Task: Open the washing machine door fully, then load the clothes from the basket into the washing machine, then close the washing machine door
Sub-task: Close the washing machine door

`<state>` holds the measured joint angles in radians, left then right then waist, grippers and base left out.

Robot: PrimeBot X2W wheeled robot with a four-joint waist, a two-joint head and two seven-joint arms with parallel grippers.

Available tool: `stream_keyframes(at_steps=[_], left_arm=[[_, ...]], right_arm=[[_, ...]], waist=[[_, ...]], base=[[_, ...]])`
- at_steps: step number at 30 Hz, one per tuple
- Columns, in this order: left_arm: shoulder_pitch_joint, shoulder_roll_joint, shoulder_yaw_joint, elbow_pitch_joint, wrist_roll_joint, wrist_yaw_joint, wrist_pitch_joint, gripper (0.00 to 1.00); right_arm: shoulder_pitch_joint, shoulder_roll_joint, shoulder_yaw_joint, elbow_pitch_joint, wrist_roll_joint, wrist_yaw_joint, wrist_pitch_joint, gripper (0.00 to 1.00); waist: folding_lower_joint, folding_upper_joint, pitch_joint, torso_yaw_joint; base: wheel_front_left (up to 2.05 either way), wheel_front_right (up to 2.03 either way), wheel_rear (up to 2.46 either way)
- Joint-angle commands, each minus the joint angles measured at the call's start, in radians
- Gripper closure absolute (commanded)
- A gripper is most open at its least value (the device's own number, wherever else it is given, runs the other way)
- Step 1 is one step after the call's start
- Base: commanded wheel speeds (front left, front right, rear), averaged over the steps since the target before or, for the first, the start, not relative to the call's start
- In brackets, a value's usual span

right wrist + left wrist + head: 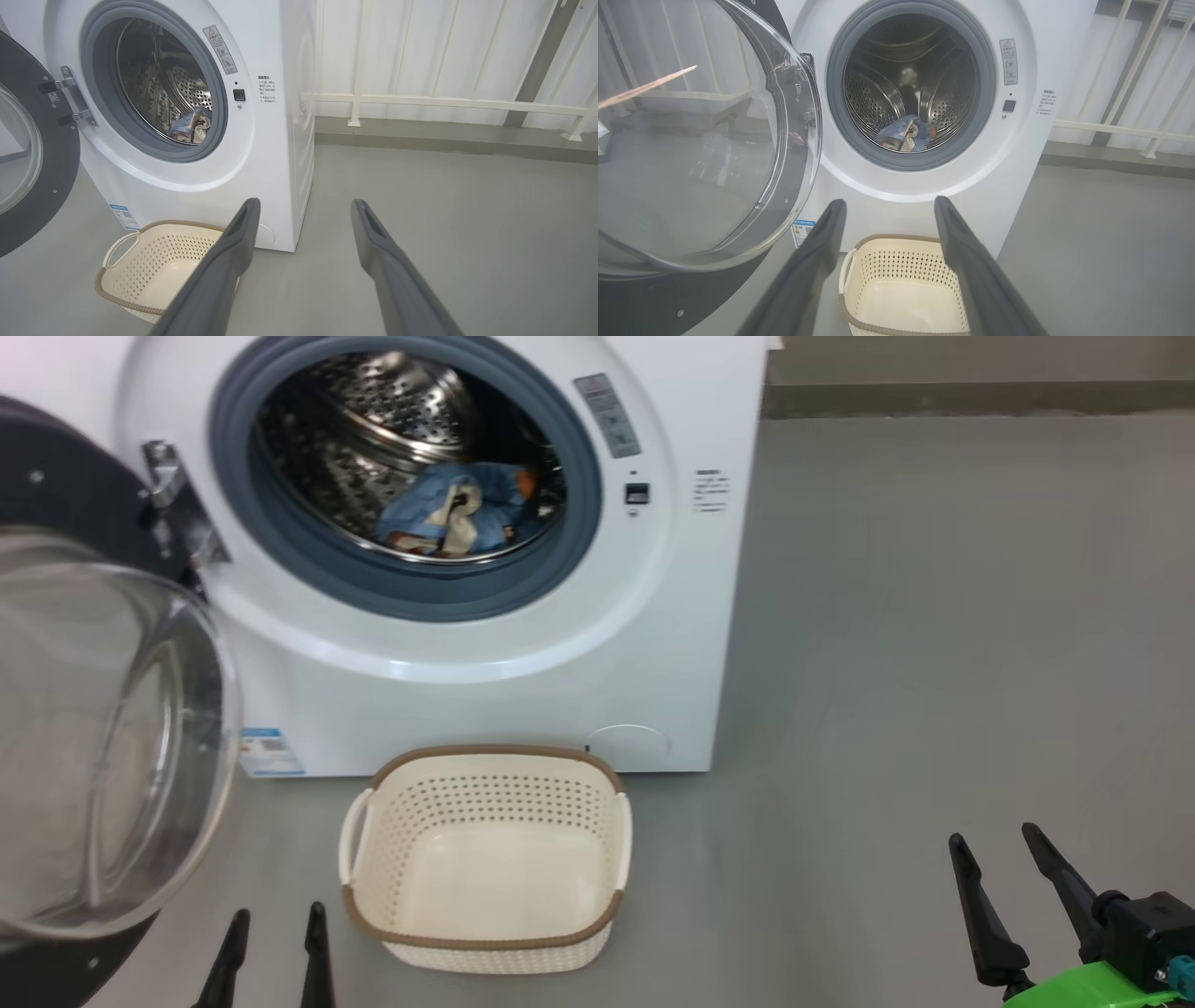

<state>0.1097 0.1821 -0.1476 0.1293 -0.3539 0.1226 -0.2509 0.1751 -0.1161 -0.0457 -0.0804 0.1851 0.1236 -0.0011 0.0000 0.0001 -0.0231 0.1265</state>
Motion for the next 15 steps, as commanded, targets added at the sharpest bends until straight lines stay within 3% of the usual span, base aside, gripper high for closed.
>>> stream_keyframes(at_steps=[1, 15], left_arm=[[-0.052, 0.006, 0.033, -0.032, 0.020, -0.001, -0.011, 0.00], [-0.035, -0.012, 0.030, -0.061, 0.036, 0.009, -0.011, 0.00]], right_arm=[[-0.025, -0.020, 0.017, -0.031, 0.007, 0.007, 0.000, 0.00], [-0.042, -0.025, 0.040, -0.036, 0.011, 0.007, 0.014, 0.00]], waist=[[0.0000, -0.0001, 0.004, 0.061], [0.0000, -0.0001, 0.013, 0.381]], base=[[0.00, 0.00, 0.00], [0.00, 0.00, 0.00]])
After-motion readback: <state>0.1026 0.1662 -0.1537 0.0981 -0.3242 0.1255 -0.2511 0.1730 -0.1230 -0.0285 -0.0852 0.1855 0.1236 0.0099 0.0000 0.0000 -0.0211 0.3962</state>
